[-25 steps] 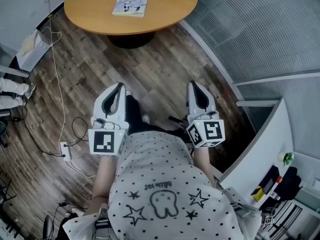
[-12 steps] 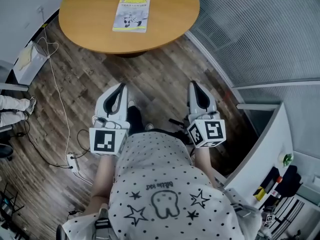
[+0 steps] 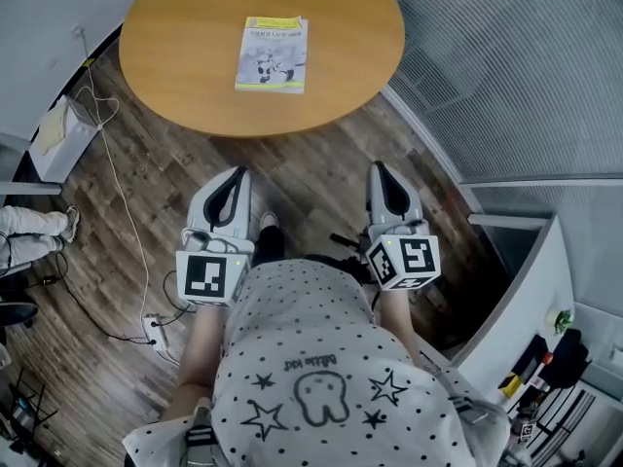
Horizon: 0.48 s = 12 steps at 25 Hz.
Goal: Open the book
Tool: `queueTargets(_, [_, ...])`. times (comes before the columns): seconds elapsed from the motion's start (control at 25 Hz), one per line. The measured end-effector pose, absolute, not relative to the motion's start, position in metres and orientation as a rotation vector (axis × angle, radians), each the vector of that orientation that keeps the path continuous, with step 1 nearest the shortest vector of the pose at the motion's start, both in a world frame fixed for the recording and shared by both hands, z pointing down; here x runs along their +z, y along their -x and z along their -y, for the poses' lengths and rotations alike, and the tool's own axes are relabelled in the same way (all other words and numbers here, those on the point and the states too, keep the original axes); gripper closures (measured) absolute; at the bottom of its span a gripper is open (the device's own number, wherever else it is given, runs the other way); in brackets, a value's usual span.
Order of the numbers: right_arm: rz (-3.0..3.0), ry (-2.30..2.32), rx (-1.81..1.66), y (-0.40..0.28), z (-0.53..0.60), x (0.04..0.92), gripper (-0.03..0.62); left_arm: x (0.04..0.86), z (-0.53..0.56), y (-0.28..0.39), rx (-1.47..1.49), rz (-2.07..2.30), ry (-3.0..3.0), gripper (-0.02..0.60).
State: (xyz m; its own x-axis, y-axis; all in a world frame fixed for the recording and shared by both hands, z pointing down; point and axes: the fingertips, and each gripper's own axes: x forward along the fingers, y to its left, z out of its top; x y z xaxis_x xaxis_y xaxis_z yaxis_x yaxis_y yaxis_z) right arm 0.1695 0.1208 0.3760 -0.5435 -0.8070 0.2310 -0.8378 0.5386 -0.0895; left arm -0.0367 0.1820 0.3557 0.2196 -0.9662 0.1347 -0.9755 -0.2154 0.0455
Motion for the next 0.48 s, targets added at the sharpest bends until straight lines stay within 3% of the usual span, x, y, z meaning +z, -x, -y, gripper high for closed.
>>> queueTargets(0.48, [2.578, -1.456, 0.331, -0.149, -0.102, 0.381, 0.591, 0.367, -0.159, 0.06, 0.144, 1.805, -2.383, 0.572])
